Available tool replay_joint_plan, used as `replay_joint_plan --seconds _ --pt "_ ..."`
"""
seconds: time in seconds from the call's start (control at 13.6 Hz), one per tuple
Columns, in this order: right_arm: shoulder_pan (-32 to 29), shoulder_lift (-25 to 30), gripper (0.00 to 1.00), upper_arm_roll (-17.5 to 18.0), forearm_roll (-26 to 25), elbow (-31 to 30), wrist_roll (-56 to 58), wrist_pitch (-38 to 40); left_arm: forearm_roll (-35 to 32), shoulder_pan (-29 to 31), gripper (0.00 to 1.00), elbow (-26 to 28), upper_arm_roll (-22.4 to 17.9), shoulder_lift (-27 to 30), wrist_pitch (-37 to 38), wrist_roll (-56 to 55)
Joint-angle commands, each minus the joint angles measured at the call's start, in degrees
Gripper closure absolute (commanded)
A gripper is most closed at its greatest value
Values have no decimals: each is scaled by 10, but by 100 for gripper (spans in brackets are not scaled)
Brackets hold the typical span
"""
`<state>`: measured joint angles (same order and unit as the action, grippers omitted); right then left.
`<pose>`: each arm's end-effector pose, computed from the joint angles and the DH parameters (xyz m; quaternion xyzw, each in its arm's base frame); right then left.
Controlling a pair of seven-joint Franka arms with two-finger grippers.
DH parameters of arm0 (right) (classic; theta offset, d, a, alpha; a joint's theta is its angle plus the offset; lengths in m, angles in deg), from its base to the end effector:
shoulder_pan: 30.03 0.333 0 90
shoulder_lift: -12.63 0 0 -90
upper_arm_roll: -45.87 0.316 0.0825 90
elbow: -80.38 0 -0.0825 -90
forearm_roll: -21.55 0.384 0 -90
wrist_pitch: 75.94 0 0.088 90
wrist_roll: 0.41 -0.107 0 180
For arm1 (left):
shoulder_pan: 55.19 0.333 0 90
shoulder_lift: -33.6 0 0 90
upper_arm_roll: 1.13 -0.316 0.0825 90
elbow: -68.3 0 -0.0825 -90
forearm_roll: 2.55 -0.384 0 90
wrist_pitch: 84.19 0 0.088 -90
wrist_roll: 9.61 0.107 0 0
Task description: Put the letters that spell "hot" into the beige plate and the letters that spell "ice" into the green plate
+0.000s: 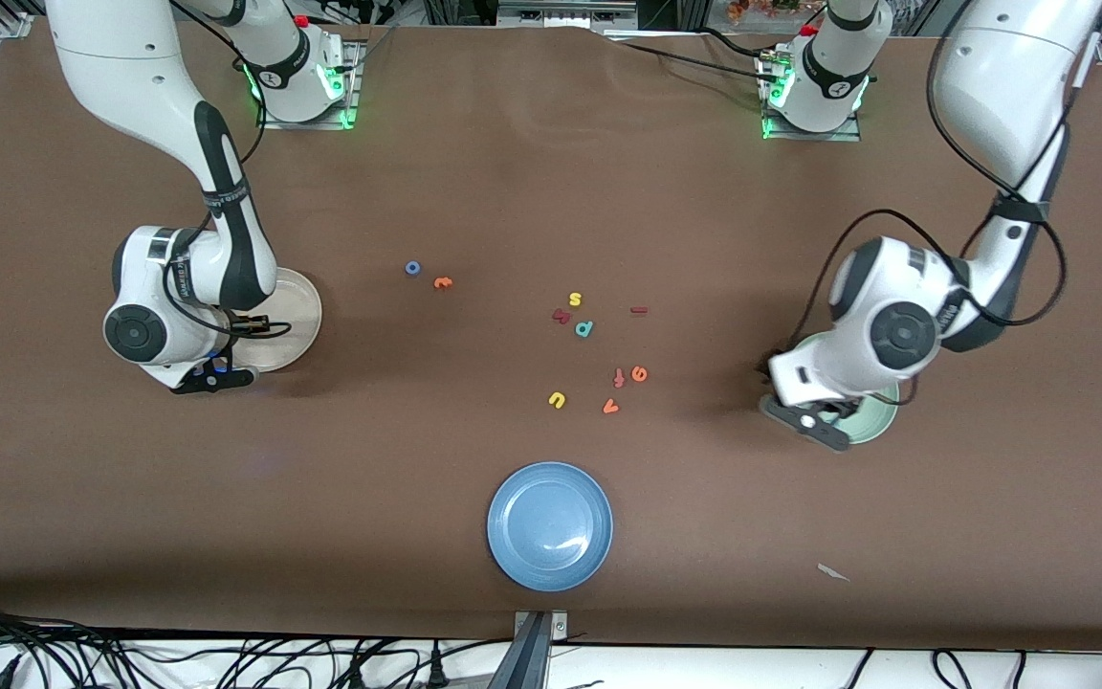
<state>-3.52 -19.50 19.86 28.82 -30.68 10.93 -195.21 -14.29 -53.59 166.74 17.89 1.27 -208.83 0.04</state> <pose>0.5791 0.0144 0.1948 0.9793 0.0699 -0.1817 0.0554 0.6394 -0.1707 0.2686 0.9613 -0.2732 -0.0354 0.0040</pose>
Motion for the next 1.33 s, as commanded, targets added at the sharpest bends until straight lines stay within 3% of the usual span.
replay_joint_plan --seconds 0.0,0.3,0.44,0.66,0.89,1.25 --pt "4 47 7 5 33 30 -16 99 -7 -55 0 -6 3 -13 11 -23" --pt "76 79 7 7 61 25 -164 135 -10 -109 0 -64 3 -81 5 -41" --pt "110 96 7 36 63 3 -243 117 -9 -143 0 -81 0 -93 4 -51" --pt "116 111 8 116 63 -56 -370 25 -7 -143 6 -78 -1 -123 -90 -53" --pt "116 133 8 171 62 -164 -438 -126 -14 -147 11 -76 -1 -129 -95 -53" --pt "116 139 18 187 62 -225 -445 -196 -14 -164 14 -72 -2 -133 -95 -55"
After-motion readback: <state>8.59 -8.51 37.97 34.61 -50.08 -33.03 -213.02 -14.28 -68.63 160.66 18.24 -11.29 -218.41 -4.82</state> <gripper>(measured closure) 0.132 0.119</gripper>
